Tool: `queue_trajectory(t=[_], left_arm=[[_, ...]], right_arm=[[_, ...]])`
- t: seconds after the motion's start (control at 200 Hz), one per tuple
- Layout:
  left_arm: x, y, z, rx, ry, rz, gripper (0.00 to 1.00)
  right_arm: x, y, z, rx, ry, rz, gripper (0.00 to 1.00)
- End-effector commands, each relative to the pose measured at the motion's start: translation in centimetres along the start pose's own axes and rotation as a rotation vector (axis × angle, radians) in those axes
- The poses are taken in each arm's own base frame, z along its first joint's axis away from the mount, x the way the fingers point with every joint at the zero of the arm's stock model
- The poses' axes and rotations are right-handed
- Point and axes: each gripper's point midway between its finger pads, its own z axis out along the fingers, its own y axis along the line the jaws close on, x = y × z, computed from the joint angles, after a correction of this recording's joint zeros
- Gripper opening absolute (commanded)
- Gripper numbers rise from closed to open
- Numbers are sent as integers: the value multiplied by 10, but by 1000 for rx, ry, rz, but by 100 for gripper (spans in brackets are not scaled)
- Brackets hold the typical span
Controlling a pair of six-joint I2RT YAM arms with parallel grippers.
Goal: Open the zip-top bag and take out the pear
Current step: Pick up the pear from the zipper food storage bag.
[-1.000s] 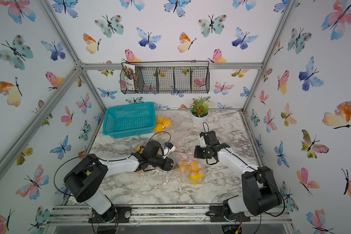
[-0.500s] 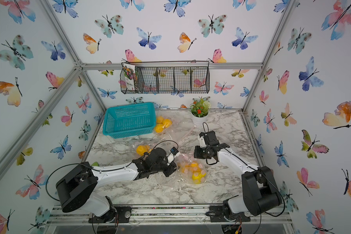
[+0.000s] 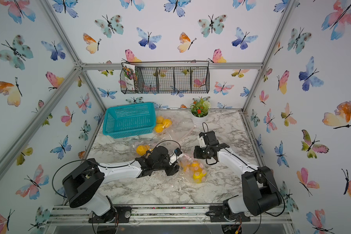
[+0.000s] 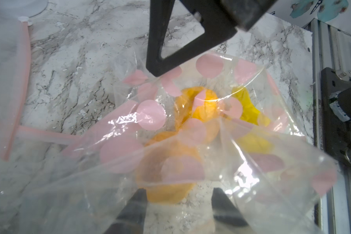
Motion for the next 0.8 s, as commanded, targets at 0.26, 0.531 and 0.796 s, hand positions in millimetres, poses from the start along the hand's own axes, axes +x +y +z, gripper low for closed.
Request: queue_trajectory(t=[0.26, 0.531, 0.796], left_arm=[[2, -7, 45, 100, 60, -54, 75], [-12, 4, 70, 34, -31, -126, 80], [1, 1, 89, 51, 28, -116, 80]], right_arm=[[13, 3, 13, -9, 40, 5, 3], [34, -12, 23, 32, 109, 24, 3], [58, -5, 29, -52, 181, 20, 3]])
